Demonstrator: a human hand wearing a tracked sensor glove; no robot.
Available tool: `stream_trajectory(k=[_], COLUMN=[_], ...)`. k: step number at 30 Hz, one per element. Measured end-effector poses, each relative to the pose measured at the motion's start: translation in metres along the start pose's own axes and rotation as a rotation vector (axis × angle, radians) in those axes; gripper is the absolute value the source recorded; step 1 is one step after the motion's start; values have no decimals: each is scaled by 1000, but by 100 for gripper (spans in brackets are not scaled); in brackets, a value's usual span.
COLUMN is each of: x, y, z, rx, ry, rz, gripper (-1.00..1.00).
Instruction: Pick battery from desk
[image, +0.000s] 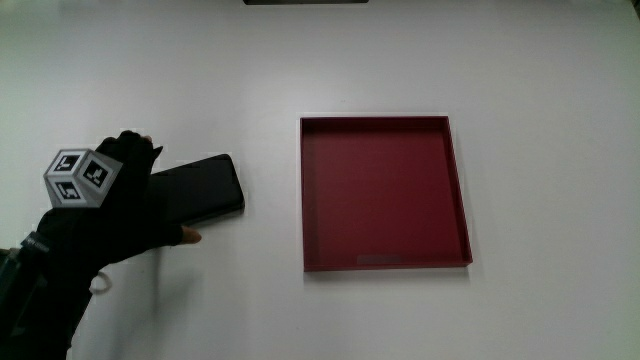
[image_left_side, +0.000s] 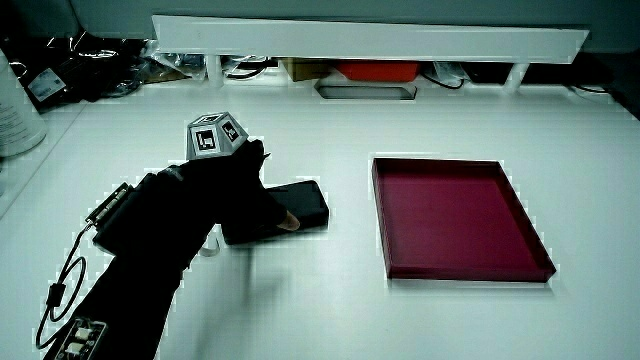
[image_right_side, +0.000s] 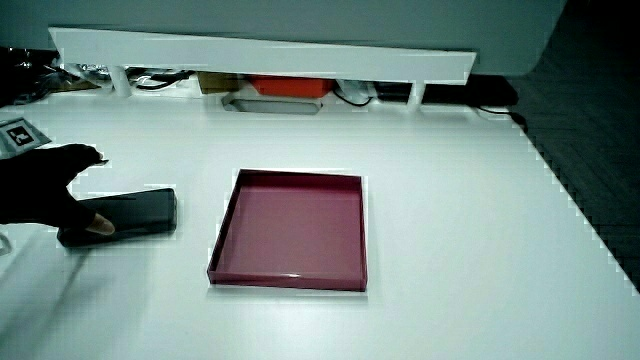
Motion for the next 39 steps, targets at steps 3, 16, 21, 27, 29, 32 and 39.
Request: stream_trajectory(k=[3,16,21,27,29,32,39], x=[5,8,3,5,6,12,9], y=[4,24,31,33,34,33,31], z=[1,-18,-23,-25,-27,-26,-29], rx=[-17,-92,-95,-102,-93,-97,-31], ry=[-9,65,69,59,69,89,86], rz=[32,79,82,76,63,55,21], gripper=[0,0,0,18,27,41,73])
